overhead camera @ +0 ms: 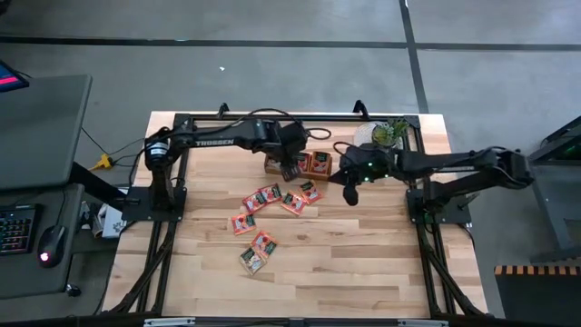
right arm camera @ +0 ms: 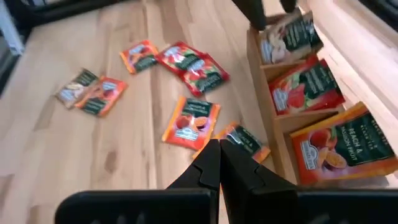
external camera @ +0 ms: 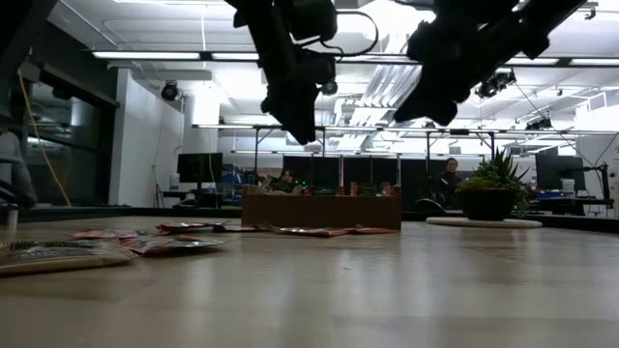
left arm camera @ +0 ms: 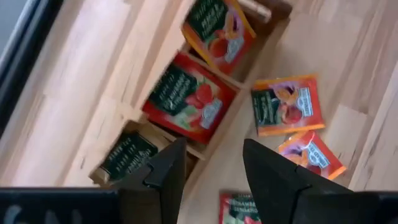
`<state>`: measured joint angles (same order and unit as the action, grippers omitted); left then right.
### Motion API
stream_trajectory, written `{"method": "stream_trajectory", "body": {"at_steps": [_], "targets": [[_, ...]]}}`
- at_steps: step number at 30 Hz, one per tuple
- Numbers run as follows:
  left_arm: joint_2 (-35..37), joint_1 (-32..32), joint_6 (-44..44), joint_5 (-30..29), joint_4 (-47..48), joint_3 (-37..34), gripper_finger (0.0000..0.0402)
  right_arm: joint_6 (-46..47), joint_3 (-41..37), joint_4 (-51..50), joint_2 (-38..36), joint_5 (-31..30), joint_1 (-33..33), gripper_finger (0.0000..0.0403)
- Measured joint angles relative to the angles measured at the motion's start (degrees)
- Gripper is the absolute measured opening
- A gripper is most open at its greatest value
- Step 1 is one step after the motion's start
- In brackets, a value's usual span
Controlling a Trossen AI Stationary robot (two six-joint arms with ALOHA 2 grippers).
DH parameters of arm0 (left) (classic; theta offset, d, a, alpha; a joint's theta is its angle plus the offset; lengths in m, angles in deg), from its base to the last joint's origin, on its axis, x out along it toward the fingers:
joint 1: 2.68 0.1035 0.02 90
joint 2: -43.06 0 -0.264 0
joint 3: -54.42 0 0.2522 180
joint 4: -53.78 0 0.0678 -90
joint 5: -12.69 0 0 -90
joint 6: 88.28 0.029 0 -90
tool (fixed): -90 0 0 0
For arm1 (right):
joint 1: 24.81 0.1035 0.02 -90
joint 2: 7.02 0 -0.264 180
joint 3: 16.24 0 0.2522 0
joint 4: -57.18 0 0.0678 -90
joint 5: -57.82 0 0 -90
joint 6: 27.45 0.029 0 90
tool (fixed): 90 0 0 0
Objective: Pick & Place Tea
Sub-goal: Put the orange tea bag into the right section of the wooden organizer
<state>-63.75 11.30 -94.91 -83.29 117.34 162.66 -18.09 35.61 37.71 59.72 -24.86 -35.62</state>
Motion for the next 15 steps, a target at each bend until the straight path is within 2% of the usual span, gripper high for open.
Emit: {"method": "stream_trajectory", "body": {"at_steps": [6,12,15], "targets": [[-0.04,-2.55,-2.55,-2.25,0.24,-0.11,0.0156,0.91,0.19,0.35,4.36,-1.17,0.67,0.0000],[-0.06,-4.00,-4.52,1.25,-4.33,-5.35,0.0156,0.04,0.19,1.39,11.29,-1.50,5.06,0.0000],[-0.07,-4.96,-6.68,3.44,-8.53,-8.75,0.0156,1.23,0.14,3.79,15.10,-4.10,6.35,0.0000]]}}
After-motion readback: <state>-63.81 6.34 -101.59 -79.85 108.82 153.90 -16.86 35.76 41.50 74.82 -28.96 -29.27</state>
